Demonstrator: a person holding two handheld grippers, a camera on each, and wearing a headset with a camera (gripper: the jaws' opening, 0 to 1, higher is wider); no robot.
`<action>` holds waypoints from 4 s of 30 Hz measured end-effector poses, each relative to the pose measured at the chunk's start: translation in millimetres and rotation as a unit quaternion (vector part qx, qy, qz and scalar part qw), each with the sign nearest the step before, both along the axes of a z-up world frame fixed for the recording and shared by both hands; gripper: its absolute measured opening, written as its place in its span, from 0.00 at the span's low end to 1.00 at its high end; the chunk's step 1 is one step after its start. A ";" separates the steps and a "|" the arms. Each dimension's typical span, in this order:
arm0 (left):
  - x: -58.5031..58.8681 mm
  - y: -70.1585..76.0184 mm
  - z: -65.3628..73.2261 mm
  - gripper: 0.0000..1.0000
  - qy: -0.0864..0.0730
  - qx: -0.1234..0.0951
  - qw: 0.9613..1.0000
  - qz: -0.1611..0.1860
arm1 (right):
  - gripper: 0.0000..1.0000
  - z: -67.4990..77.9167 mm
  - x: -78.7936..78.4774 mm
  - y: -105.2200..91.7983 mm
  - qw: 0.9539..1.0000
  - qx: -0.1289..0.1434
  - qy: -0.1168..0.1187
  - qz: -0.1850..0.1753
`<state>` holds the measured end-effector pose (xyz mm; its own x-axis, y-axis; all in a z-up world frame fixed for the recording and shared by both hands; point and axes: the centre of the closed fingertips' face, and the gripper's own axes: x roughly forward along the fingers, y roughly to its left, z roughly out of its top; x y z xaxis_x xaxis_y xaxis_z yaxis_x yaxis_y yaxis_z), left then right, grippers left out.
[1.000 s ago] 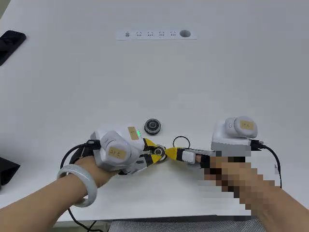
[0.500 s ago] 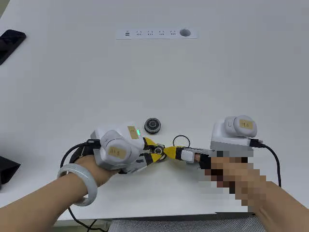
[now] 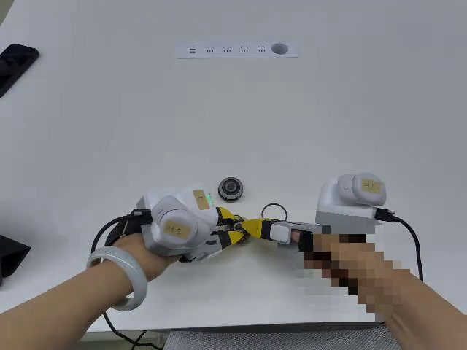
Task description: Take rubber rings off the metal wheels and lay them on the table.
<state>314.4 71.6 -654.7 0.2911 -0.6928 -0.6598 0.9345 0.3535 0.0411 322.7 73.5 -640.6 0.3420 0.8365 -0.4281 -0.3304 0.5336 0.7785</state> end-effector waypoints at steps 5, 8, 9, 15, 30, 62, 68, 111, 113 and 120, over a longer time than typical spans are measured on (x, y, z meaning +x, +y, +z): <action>0.0 0.4 -0.3 0.13 0.000 0.000 1.000 0.000 | 0.02 -2.5 0.4 -2.9 1.000 -0.009 0.001 -0.002; -0.1 -0.2 -0.1 0.13 -0.002 0.001 1.000 -0.003 | 0.02 -5.6 0.0 -6.5 1.000 -0.018 0.003 -0.005; -0.2 -0.1 -0.1 0.13 -0.003 0.001 1.000 -0.004 | 0.02 -7.3 0.3 -8.0 1.000 -0.019 0.004 -0.007; -0.1 -0.4 0.2 0.13 -0.004 -0.004 1.000 -0.004 | 0.02 -9.2 -0.9 -8.6 1.000 -0.025 0.007 -0.007; -2.4 -0.4 6.4 0.22 -0.010 -0.014 1.000 -0.005 | 0.02 -11.3 -1.9 -10.5 0.999 -0.029 0.011 -0.011; 4.5 40.7 4.9 0.62 -0.011 -0.046 0.996 0.079 | 0.02 7.1 -10.4 -2.2 1.000 0.009 0.007 -0.007; 4.3 45.3 4.4 0.64 -0.012 -0.049 0.995 0.089 | 0.02 19.4 -2.5 -12.2 0.999 0.028 0.002 -0.034; 4.9 48.7 5.9 0.61 -0.005 -0.051 0.994 0.099 | 0.17 -21.0 18.6 -75.7 0.989 -0.126 -0.045 -0.059; 5.7 49.2 5.5 0.60 -0.005 -0.052 0.994 0.099 | 0.17 -18.4 16.6 -72.0 0.988 -0.136 -0.062 -0.037; 7.7 48.3 7.3 0.60 -0.008 -0.051 0.994 0.097 | 0.22 -20.2 14.4 -69.8 0.973 -0.203 -0.111 0.024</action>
<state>322.1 119.9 -647.4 0.4363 -0.6850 -0.5834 0.8475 0.5306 0.0107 337.1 3.6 -660.8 0.4277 0.6315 -0.6468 -0.4988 0.7616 0.4138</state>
